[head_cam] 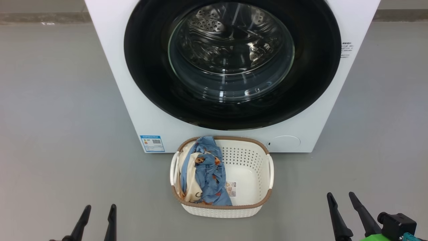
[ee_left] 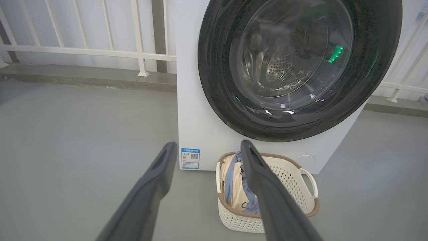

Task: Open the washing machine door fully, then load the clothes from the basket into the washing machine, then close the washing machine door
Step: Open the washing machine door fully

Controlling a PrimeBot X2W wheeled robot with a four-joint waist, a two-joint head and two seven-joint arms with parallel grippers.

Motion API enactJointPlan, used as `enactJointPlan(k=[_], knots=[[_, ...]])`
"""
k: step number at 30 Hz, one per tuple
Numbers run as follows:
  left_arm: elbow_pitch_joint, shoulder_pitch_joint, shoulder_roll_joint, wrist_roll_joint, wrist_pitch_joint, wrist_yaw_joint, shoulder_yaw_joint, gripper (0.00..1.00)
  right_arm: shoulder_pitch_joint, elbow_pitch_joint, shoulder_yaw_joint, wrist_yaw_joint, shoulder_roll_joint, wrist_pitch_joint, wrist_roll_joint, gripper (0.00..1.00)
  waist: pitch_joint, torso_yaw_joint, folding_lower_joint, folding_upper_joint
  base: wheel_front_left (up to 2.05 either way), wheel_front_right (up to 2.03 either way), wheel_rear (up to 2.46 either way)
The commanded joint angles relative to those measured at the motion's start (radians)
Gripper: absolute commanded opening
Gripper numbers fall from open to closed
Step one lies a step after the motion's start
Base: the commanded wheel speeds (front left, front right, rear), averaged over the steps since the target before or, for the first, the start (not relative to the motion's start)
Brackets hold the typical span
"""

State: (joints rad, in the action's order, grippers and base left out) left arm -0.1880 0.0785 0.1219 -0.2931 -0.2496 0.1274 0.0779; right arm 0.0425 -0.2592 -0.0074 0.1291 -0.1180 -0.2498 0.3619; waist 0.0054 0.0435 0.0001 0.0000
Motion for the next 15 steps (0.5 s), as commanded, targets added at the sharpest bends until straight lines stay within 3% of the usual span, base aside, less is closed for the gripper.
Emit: enactJointPlan(k=[1, 15], knots=[[0.025, -0.028, 0.012, 0.005, -0.012, 0.003, -0.035, 1.0, 0.001, 0.025, 0.027, 0.002, -0.009, -0.012, -0.01, 1.0, 0.001, -0.001, 0.0, 0.0, 0.91, 0.91, -1.82], [0.029, -0.034, 0.008, -0.006, -0.012, 0.003, -0.039, 1.0, -0.002, 0.024, 0.029, 0.002, -0.008, -0.012, -0.008, 1.0, 0.008, -0.004, 0.0, 0.0, 1.2, 1.2, -2.39]])
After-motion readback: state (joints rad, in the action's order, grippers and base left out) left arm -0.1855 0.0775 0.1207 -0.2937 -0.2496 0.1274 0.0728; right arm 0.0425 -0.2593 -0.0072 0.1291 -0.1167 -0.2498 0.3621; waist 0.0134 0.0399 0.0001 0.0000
